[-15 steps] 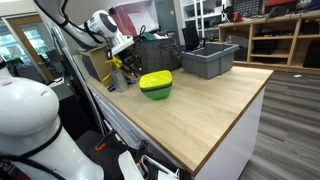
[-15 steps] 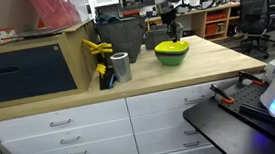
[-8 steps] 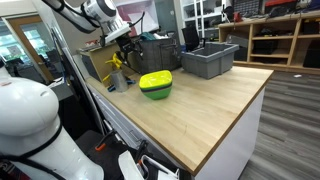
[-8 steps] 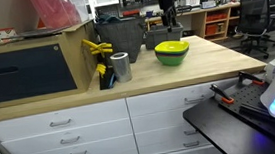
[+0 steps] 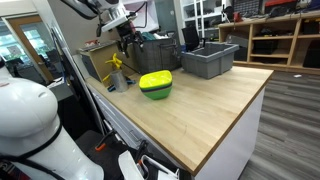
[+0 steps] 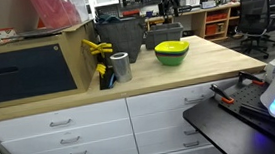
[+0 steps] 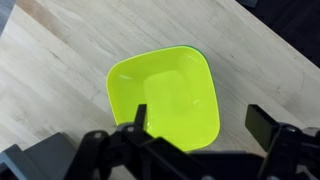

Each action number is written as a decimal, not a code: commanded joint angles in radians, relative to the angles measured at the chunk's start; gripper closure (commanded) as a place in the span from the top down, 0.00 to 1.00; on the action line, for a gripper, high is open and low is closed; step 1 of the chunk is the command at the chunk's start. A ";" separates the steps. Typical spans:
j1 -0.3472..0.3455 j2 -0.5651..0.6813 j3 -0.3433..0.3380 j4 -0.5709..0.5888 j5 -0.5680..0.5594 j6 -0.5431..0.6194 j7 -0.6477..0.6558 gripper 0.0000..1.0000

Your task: Stack the bowls together then move the stack backwards.

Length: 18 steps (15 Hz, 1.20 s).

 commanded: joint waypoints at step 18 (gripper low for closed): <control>0.000 0.107 -0.005 0.227 0.128 -0.186 0.113 1.00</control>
